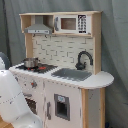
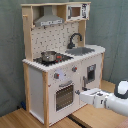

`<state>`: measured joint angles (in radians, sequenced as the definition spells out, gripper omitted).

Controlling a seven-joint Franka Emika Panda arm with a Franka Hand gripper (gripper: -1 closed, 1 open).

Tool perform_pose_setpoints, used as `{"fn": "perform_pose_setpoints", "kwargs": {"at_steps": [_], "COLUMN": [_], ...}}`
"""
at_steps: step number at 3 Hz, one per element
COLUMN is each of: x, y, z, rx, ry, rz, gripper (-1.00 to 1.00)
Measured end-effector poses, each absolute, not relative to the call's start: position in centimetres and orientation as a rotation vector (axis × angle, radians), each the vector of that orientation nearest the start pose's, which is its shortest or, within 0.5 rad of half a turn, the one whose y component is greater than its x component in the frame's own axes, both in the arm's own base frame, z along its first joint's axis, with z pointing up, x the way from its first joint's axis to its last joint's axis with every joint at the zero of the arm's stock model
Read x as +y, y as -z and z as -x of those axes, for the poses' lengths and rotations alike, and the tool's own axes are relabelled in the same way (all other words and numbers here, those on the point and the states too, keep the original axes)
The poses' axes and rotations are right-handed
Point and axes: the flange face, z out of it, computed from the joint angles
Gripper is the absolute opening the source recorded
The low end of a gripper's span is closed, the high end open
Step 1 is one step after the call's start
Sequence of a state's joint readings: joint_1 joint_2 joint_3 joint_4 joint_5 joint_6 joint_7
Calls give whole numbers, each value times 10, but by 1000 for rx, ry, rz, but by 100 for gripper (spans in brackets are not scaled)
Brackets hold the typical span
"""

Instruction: Play with the kitchen

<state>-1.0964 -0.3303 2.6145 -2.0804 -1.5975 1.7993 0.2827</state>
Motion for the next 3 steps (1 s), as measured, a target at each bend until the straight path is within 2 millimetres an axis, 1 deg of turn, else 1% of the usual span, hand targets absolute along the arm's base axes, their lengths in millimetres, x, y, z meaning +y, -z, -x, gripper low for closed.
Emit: {"fn": "perform_pose_setpoints", "kwargs": {"at_steps": [1, 2, 3], "x": [573, 567, 553], "y": [-335, -371, -413], "z": [-105, -151, -182], "rx": [1480, 1395, 1335], "ry": [-855, -800, -801], "rz": [-611, -662, -743], "gripper": [100, 100, 100]}}
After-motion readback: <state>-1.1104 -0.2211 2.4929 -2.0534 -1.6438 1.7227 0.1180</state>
